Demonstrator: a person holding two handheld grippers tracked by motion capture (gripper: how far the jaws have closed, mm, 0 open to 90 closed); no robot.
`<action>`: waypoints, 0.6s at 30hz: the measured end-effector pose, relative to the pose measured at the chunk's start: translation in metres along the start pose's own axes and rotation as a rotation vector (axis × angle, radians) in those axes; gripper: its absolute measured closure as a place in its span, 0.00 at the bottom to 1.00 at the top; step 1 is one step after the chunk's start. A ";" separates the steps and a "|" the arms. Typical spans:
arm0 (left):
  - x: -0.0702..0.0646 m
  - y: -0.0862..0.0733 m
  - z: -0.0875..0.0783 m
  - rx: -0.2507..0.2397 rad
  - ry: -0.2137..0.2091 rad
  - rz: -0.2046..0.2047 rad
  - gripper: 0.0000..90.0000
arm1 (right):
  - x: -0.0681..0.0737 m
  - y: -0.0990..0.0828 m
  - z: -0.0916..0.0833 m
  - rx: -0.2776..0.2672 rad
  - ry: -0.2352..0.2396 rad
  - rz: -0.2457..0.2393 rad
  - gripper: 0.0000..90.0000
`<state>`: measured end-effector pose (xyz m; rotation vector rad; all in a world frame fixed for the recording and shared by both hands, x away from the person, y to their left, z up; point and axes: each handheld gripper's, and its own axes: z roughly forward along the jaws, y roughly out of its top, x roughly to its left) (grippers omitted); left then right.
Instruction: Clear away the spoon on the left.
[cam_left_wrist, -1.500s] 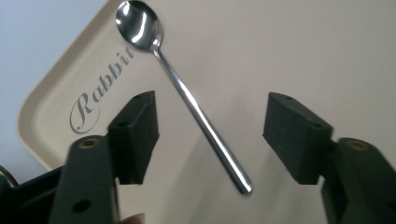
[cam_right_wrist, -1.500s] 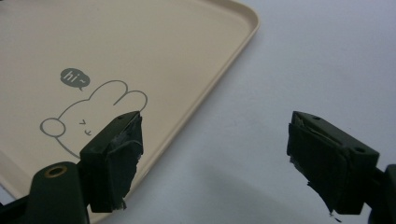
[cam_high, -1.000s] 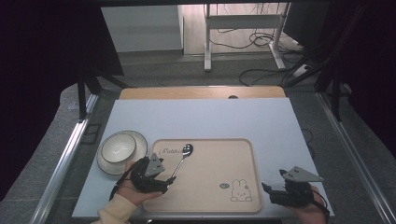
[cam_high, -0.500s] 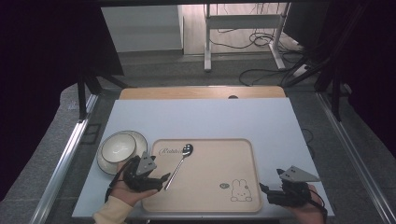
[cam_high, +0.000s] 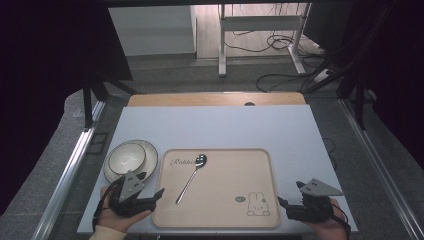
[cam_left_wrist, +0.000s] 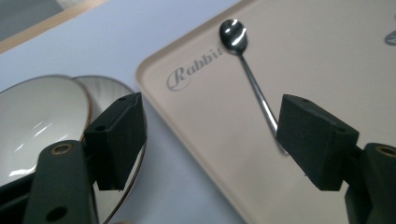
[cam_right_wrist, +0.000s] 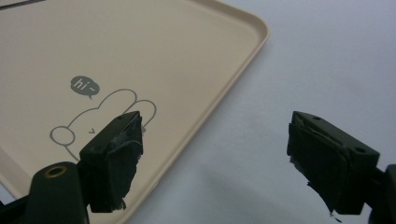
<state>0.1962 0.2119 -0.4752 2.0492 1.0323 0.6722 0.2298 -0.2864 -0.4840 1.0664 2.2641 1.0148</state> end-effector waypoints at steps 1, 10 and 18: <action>0.000 -0.001 -0.001 -0.003 0.005 -0.008 0.27 | 0.000 0.000 0.000 0.000 0.001 0.001 0.21; 0.000 -0.001 0.003 0.018 0.004 0.034 0.27 | 0.002 -0.001 -0.001 0.001 0.000 -0.005 0.21; 0.007 -0.001 0.006 -0.010 -0.027 0.006 0.26 | -0.003 -0.002 -0.003 -0.009 -0.026 0.017 0.20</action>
